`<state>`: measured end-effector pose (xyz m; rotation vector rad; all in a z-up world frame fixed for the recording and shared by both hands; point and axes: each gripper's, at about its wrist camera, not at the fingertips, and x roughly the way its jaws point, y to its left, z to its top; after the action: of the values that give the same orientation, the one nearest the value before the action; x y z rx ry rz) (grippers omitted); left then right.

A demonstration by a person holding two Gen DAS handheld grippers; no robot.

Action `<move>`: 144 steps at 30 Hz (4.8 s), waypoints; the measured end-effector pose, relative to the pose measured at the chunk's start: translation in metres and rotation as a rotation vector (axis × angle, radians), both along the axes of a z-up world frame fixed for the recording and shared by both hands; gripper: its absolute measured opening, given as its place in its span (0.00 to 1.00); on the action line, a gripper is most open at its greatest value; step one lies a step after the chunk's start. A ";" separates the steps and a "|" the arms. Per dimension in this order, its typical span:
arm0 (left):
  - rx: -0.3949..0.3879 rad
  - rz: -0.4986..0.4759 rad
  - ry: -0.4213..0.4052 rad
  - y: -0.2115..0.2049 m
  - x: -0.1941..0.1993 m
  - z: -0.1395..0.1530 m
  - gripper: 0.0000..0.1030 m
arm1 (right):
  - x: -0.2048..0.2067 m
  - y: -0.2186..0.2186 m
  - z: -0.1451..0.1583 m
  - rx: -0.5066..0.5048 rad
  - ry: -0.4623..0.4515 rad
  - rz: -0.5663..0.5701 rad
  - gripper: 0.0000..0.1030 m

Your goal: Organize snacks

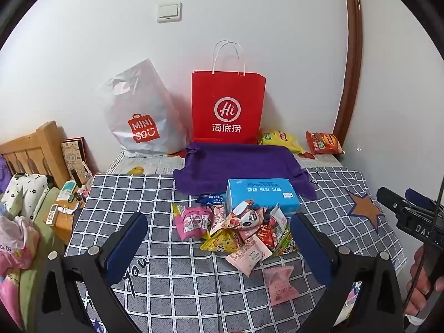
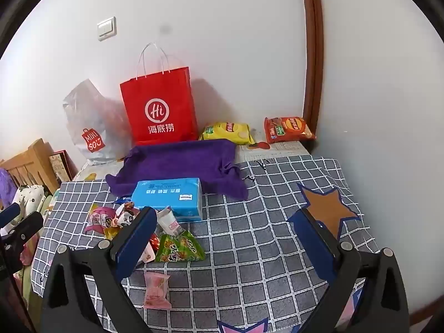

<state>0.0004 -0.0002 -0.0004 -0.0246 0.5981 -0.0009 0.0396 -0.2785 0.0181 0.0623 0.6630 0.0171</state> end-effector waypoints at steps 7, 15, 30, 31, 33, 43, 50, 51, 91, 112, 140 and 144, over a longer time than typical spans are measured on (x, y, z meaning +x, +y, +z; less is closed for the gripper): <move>-0.029 0.004 -0.002 0.005 0.002 0.001 1.00 | -0.003 -0.003 0.005 0.007 -0.019 -0.001 0.95; -0.015 0.008 -0.005 0.002 0.000 0.006 1.00 | -0.006 -0.001 0.008 0.005 -0.035 0.006 0.95; -0.009 0.006 -0.011 -0.001 -0.003 0.005 1.00 | -0.011 -0.004 0.011 0.012 -0.044 0.015 0.95; -0.009 0.005 -0.012 -0.001 -0.003 0.005 1.00 | -0.010 -0.004 0.012 0.012 -0.042 0.015 0.95; -0.009 0.004 -0.015 -0.002 -0.004 0.006 1.00 | -0.010 -0.004 0.012 0.009 -0.040 0.014 0.95; -0.010 0.009 -0.016 -0.003 -0.004 0.006 1.00 | -0.013 0.000 0.013 0.001 -0.049 0.023 0.95; -0.012 0.007 -0.017 -0.001 -0.004 0.006 1.00 | -0.015 0.002 0.012 -0.001 -0.059 0.029 0.95; -0.014 0.006 -0.017 -0.002 -0.004 0.006 1.00 | -0.015 0.002 0.012 -0.001 -0.060 0.029 0.95; -0.016 0.015 -0.030 0.004 -0.006 0.012 1.00 | -0.021 0.009 0.016 -0.022 -0.093 0.040 0.95; -0.022 0.077 0.091 0.034 0.026 -0.044 1.00 | 0.007 0.020 -0.037 0.010 0.011 0.076 0.91; -0.096 0.140 0.261 0.083 0.074 -0.121 0.92 | 0.010 0.114 -0.186 -0.099 0.300 0.319 0.40; -0.103 0.129 0.264 0.084 0.080 -0.126 0.92 | 0.009 0.102 -0.180 -0.079 0.300 0.306 0.39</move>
<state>0.0806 0.0834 -0.1259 -0.1655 0.8596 0.0978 0.0481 -0.1760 -0.1620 -0.1160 0.9676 0.2809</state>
